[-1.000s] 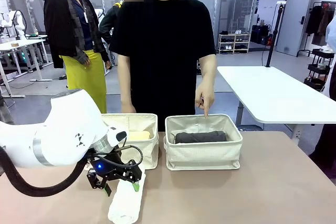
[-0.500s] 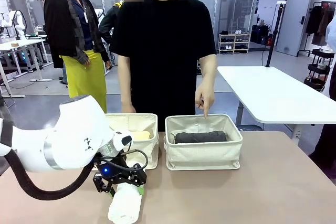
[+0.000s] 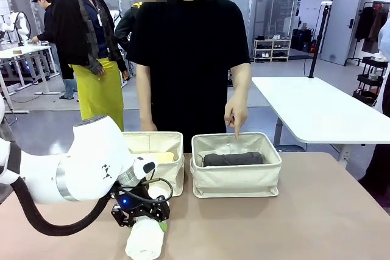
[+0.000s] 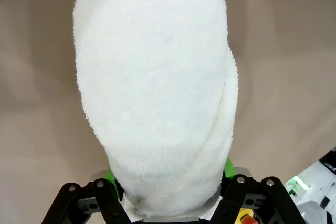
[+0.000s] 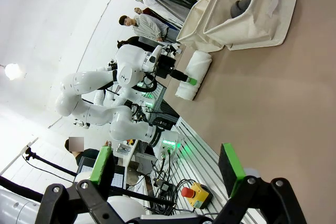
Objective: Divide the towels into two baskets.
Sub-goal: Pick up one hotel-folded towel from the bottom of the table and place it in the Fabric basket indicated by the person.
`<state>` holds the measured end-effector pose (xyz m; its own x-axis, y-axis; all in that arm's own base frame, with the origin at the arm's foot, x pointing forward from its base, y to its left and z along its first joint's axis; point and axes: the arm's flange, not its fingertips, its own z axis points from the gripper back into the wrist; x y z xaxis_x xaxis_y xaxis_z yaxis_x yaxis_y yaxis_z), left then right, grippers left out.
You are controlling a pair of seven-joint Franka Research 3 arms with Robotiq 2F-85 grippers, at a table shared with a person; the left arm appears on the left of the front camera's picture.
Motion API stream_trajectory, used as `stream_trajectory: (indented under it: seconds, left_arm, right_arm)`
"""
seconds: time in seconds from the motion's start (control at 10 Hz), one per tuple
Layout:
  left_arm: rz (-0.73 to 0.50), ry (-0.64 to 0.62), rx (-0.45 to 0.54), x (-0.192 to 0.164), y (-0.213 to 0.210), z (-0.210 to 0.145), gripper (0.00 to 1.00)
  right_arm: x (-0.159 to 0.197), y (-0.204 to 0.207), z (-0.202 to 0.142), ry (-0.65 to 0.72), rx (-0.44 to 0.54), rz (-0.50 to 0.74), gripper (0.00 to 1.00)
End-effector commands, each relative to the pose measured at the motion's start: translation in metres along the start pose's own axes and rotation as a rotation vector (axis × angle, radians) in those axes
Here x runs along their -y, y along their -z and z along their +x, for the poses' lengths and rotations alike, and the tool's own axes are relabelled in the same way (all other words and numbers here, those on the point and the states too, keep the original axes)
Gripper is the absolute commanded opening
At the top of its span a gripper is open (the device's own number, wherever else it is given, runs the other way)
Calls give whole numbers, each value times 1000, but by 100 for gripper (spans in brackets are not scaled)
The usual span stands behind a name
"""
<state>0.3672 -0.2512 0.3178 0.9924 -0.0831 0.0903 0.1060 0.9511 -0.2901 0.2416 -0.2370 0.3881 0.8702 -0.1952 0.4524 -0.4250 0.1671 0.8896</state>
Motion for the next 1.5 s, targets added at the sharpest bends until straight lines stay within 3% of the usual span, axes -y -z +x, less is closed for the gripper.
stream_trajectory:
  seconds: [0.0,0.1,0.2,0.3,0.6,1.1,1.2,1.4]
  left_arm:
    - [-24,13,19,-3,4,0,60]
    - [-22,15,12,-4,5,0,42]
    - [-13,16,4,-4,7,-1,42]
    - [-14,1,7,-4,4,0,34]
    - [-17,98,25,4,-32,-6,34]
    - [-45,560,-50,19,-105,-30,34]
    - [-16,369,-8,25,-82,-21,34]
    - [-16,369,-8,25,-82,-21,34]
  right_arm:
    - [-5,0,-2,3,2,4,100]
    - [-5,0,-2,3,2,4,100]
    - [-5,0,-2,3,2,4,100]
    - [-5,0,-2,3,2,4,100]
    - [-5,0,-2,3,2,4,100]
    - [-5,0,-2,3,2,4,100]
    - [-5,0,-2,3,2,4,100]
    - [-5,0,-2,3,2,4,100]
